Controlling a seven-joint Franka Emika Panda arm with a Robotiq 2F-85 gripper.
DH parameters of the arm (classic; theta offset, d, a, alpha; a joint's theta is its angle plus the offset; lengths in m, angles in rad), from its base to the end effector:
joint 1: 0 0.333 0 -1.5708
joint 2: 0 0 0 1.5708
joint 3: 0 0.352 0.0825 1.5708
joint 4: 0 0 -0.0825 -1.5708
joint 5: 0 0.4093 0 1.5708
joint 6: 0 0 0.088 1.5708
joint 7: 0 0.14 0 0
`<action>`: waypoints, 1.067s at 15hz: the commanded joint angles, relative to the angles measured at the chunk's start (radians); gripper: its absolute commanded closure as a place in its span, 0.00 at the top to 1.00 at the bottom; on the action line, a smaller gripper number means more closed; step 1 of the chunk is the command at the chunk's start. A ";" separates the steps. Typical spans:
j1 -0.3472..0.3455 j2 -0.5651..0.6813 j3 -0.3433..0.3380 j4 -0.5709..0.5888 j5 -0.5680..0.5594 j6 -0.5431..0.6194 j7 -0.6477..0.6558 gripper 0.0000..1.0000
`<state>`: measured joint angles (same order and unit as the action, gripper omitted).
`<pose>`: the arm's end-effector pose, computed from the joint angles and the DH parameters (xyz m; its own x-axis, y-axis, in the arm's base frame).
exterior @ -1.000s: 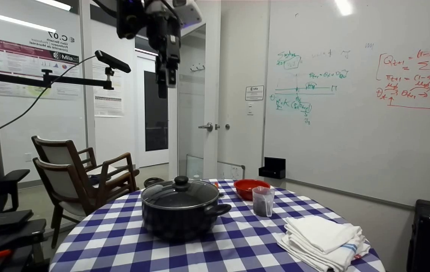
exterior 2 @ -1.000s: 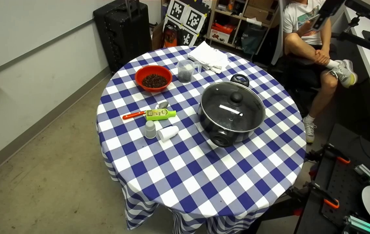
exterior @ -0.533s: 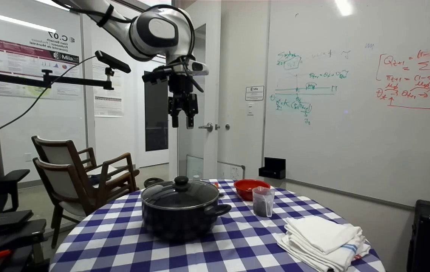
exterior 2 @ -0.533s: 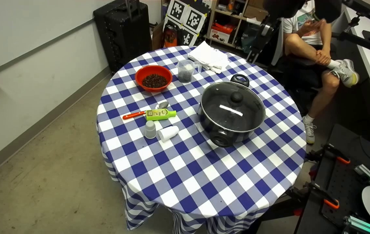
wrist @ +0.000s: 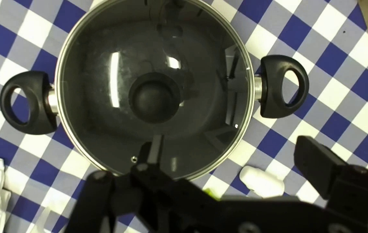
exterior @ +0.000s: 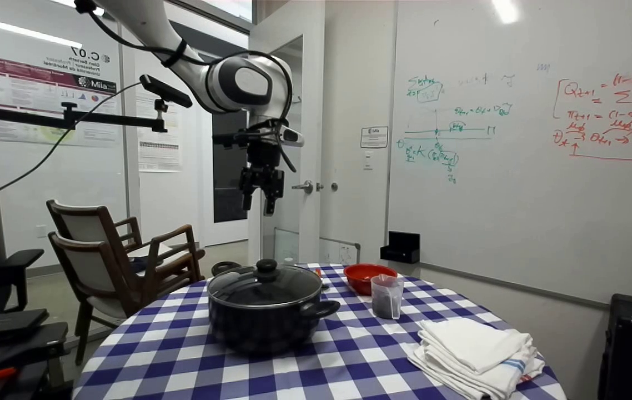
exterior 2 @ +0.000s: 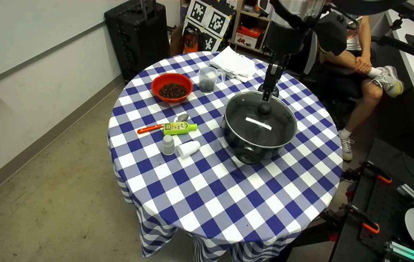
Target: Remove the glass lid from the pot and put it on the table
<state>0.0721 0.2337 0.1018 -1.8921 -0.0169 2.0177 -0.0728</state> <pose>0.6167 0.1044 0.3628 0.9624 0.2501 -0.1056 0.2497 -0.9682 -0.0169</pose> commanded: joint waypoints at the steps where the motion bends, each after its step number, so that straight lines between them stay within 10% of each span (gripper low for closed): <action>1: 0.012 0.062 -0.018 0.048 -0.039 -0.064 0.039 1.00; 16: 0.014 0.173 -0.052 0.058 -0.044 -0.067 0.181 1.00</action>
<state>0.0721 0.3769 0.0641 -1.8702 -0.0528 1.9635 0.0718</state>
